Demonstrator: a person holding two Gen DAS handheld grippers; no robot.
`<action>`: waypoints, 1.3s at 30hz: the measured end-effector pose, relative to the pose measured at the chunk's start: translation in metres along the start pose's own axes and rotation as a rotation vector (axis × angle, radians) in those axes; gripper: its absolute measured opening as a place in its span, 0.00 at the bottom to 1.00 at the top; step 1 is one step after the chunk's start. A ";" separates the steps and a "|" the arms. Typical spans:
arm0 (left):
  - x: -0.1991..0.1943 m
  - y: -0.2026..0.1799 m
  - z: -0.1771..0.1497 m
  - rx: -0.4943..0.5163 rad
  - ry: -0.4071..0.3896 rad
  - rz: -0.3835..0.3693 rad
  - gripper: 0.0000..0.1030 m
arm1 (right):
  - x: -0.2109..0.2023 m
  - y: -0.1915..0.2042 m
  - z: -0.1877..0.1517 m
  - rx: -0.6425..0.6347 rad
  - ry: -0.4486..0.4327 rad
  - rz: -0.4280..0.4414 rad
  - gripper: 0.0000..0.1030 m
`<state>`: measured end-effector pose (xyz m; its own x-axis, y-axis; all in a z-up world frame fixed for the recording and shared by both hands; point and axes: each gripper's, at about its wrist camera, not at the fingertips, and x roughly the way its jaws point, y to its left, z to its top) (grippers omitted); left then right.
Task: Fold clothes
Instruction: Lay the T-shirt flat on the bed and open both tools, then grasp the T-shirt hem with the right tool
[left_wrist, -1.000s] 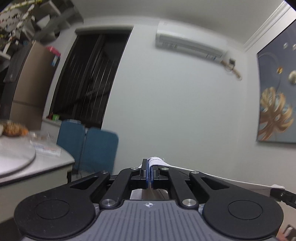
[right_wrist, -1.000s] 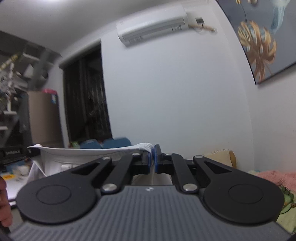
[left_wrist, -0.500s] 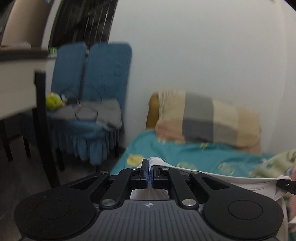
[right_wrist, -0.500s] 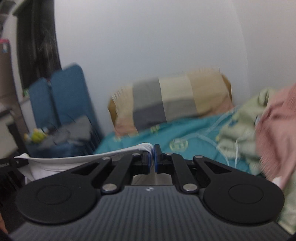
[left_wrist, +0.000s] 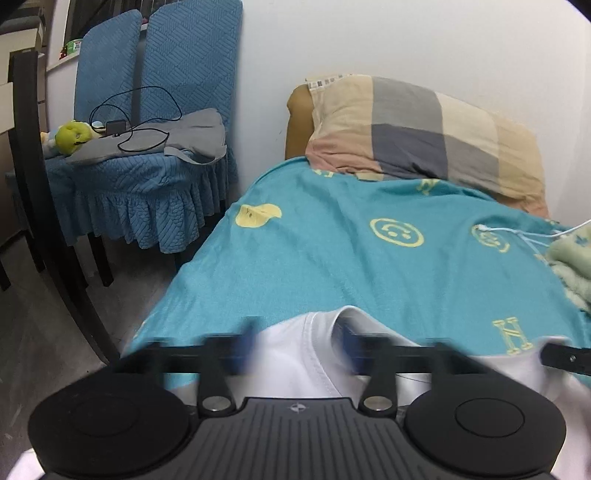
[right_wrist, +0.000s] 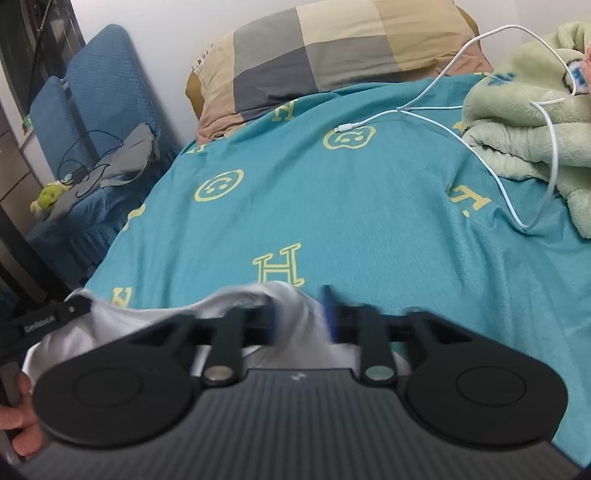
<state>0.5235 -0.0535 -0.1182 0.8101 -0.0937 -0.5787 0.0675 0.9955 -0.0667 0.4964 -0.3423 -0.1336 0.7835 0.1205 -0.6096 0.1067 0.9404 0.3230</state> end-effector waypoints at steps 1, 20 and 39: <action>-0.012 0.002 0.001 0.004 -0.009 -0.007 0.78 | -0.009 0.001 0.000 0.002 -0.013 0.006 0.80; -0.369 0.003 -0.087 0.057 -0.074 -0.142 0.81 | -0.341 -0.032 -0.097 0.254 -0.209 0.079 0.73; -0.425 0.025 -0.194 -0.112 0.030 -0.123 0.83 | -0.317 -0.095 -0.192 0.813 -0.026 0.142 0.73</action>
<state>0.0676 0.0082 -0.0315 0.7821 -0.2168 -0.5842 0.0984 0.9687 -0.2278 0.1203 -0.4091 -0.1101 0.8359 0.2036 -0.5097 0.4074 0.3921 0.8248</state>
